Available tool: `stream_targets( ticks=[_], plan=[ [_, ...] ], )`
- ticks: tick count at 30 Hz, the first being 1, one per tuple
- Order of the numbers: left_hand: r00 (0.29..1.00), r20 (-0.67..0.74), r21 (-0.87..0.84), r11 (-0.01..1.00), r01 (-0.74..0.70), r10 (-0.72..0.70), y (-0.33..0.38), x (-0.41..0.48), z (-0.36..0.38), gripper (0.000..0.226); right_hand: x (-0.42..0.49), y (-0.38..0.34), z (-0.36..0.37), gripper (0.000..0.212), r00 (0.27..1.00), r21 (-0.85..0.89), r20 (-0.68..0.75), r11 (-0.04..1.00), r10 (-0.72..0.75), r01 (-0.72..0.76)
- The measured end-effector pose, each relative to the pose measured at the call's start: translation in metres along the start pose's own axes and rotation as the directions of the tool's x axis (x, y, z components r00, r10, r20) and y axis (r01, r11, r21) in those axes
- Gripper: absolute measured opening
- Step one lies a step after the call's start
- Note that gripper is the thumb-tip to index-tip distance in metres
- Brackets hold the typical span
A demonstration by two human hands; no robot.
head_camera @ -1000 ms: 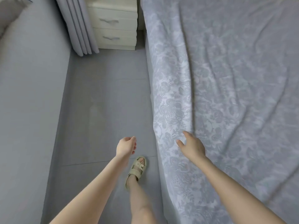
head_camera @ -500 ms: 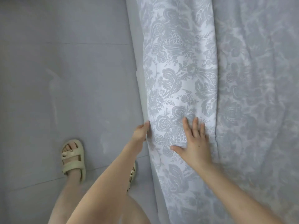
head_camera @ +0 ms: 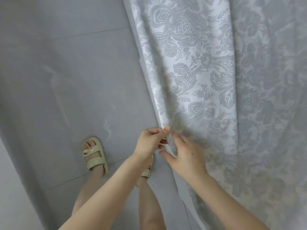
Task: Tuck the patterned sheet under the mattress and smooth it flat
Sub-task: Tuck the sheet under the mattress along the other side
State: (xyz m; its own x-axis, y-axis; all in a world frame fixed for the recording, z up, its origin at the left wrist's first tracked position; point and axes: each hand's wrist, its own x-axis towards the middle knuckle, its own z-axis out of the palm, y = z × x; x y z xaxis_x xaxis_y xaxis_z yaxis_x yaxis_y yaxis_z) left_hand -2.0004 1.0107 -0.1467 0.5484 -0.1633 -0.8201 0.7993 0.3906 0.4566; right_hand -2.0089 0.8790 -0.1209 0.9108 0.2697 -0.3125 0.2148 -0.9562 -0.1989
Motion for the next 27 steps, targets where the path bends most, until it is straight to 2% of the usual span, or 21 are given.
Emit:
stream_targets(
  ticks=[2,3,5,7,8,10,12,13,15,20,24,27],
  plan=[
    [0.992,0.122,0.149,0.989,-0.019,0.000,0.016,0.002,0.005,0.027,0.004,0.005,0.000,0.024,0.988,0.111,-0.064,0.985,0.142,-0.134],
    [0.992,0.125,0.189,0.981,-0.031,0.007,0.023,0.006,0.005,0.027,0.007,0.016,-0.004,0.021,0.964,0.173,-0.078,0.956,0.254,-0.238],
    [0.999,0.009,0.190,0.981,-0.042,0.041,0.031,0.023,0.003,0.023,0.012,0.043,-0.018,0.031,0.915,0.288,-0.049,0.883,0.401,-0.371],
    [0.988,-0.142,0.183,0.983,-0.027,0.053,0.034,0.046,0.003,0.017,0.017,0.066,-0.031,0.040,0.893,0.352,-0.026,0.841,0.449,-0.412],
    [0.985,-0.169,0.183,0.983,-0.006,0.038,0.033,0.056,0.006,0.015,0.020,0.073,-0.035,0.042,0.887,0.366,-0.004,0.826,0.462,-0.429],
    [0.990,-0.138,0.196,0.979,0.054,-0.027,0.031,0.075,0.019,0.020,0.027,0.084,-0.035,0.046,0.876,0.378,0.049,0.803,0.480,-0.461],
    [0.990,-0.112,0.217,0.970,0.112,-0.089,0.025,0.094,0.035,0.044,0.033,0.090,-0.032,0.050,0.858,0.399,0.082,0.773,0.507,-0.494],
    [0.989,-0.095,0.185,0.975,0.125,-0.109,0.023,0.100,0.042,0.042,0.034,0.092,-0.030,0.052,0.851,0.412,0.089,0.759,0.518,-0.504],
    [0.993,-0.091,0.071,0.994,0.087,-0.080,0.018,0.107,0.051,0.024,0.034,0.093,-0.029,0.052,0.846,0.419,0.083,0.751,0.527,-0.510],
    [0.972,-0.234,-0.106,0.993,-0.050,0.024,0.019,0.084,0.036,0.034,0.032,0.094,-0.025,0.045,0.877,0.409,0.084,0.786,0.473,-0.463],
    [0.955,-0.295,-0.226,0.972,-0.064,-0.006,0.020,0.031,-0.010,0.024,0.027,0.095,-0.019,0.037,0.859,0.467,0.136,0.733,0.493,-0.494],
    [0.883,-0.461,-0.196,0.981,-0.006,-0.087,0.005,-0.006,-0.055,0.024,0.024,0.088,-0.020,0.022,0.872,0.432,0.138,0.764,0.469,-0.479]
  ],
)
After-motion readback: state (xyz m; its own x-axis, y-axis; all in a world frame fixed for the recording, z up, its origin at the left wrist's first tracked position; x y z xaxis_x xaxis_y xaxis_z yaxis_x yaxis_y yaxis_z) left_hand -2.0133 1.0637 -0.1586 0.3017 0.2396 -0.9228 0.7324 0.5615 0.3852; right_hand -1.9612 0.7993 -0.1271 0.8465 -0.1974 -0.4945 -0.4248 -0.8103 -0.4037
